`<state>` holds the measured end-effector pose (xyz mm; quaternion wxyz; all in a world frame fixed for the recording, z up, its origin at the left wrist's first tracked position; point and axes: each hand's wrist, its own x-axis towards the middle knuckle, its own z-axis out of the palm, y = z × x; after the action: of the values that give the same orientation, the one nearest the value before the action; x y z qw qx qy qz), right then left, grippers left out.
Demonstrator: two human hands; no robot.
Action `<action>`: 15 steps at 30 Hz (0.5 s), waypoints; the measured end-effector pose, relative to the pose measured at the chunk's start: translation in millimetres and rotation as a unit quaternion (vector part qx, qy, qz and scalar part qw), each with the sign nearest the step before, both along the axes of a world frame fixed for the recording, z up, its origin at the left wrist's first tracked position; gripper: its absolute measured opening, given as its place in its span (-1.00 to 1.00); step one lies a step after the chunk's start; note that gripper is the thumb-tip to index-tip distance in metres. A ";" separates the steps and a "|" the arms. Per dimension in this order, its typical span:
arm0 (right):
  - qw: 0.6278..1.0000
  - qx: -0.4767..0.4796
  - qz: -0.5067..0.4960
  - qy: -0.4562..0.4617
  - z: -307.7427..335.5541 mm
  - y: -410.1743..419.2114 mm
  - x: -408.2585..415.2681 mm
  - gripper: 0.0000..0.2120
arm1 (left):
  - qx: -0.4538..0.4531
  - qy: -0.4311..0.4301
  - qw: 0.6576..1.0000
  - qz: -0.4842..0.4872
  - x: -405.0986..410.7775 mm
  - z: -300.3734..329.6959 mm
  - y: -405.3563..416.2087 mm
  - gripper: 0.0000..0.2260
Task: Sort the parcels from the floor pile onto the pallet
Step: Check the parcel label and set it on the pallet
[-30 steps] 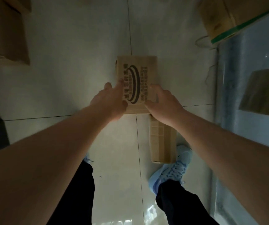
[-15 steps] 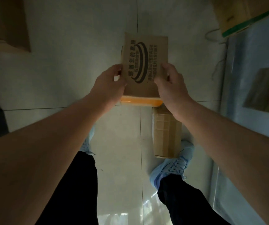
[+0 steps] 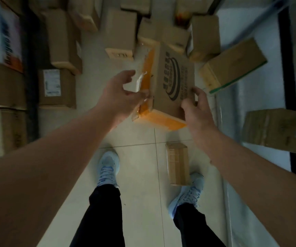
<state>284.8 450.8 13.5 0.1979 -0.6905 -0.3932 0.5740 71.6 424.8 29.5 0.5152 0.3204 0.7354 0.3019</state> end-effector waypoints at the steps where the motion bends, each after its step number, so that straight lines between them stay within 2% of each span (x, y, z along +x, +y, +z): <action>1: 1.000 0.004 -0.004 0.008 16.2 1.7 -1.1 -0.46 | -0.001 -0.012 1.000 -0.001 -5.6 17.8 3.0 -0.28; 4: 1.000 0.017 -0.008 0.022 64.6 6.5 -3.8 -0.43 | -0.004 -0.051 0.998 -0.035 -20.7 74.3 10.7 -0.14; 8: 0.999 0.030 -0.003 0.025 138.7 10.1 -11.5 -0.53 | 0.020 -0.044 0.993 -0.106 -34.4 149.7 15.2 -0.30; 15: 0.996 0.053 -0.021 0.073 301.1 -1.8 -35.9 -0.41 | 0.096 -0.048 0.987 -0.118 -53.5 310.0 16.1 -0.32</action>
<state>248.9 449.0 314.6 0.2741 -0.6433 -0.3932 0.5971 18.1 440.9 339.5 0.5485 0.4380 0.6347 0.3232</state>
